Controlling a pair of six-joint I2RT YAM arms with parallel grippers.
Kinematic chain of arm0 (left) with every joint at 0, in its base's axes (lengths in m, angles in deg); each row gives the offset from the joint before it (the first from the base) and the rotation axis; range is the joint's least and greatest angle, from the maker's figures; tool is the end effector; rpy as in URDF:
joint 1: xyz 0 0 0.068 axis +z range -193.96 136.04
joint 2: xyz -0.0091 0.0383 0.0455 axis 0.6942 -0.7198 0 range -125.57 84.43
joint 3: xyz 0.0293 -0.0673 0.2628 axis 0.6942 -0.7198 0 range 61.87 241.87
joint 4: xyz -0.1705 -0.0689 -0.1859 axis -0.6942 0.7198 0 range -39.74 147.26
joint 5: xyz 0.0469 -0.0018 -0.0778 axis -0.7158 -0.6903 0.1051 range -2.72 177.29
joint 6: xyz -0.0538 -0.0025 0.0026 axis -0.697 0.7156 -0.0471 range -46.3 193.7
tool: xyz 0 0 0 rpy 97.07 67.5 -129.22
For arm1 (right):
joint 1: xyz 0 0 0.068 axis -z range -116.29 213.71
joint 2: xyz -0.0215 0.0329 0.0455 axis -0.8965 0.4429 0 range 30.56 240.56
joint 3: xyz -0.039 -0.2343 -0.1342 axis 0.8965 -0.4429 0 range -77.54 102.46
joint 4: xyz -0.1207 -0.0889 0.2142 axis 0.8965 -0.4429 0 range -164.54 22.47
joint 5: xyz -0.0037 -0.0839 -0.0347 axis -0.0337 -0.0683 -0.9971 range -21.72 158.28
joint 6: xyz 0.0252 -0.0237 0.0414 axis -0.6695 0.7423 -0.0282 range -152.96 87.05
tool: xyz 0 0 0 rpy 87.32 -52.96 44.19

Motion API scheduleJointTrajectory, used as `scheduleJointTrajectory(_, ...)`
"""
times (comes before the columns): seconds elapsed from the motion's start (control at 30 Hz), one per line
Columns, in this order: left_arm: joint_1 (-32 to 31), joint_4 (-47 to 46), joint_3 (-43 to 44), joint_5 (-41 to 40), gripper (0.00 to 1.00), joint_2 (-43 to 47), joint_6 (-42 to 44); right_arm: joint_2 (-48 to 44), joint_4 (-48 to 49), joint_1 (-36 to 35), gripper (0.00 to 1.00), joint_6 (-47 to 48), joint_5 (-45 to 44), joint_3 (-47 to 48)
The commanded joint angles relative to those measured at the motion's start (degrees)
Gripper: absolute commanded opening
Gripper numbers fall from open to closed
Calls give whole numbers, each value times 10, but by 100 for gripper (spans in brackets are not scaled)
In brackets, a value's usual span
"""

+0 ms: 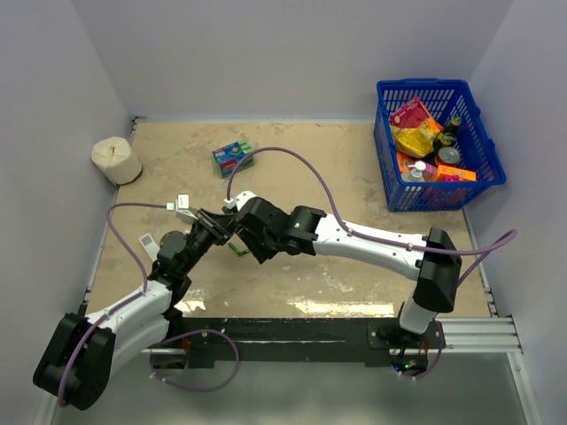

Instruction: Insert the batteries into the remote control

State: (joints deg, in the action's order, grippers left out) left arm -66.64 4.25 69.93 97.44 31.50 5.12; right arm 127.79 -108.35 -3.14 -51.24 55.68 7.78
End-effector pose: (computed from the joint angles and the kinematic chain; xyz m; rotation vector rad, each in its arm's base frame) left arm 0.1691 -0.0774 0.1960 -0.5275 1.6461 -1.3624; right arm 0.1530 0.3382 0.2970 -0.9411 2.3123 0.3662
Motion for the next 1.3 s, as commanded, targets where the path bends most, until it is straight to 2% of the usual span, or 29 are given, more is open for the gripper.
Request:
scheduleJointTrajectory(0.0,-4,-48,18,-10,0,1,-29,3,-19,-4,31,8,-8,26)
scheduleJointTrajectory(0.4,-4,-64,14,-13,0,-2,-42,-1,-36,-4,31,11,-23,25)
scheduleJointTrajectory(0.67,-4,-72,3,-9,0,4,-58,-4,-36,-4,39,11,-25,24)
scheduleJointTrajectory(1.27,-4,-102,-11,4,0,7,-76,-18,-37,-2,47,11,-30,27)
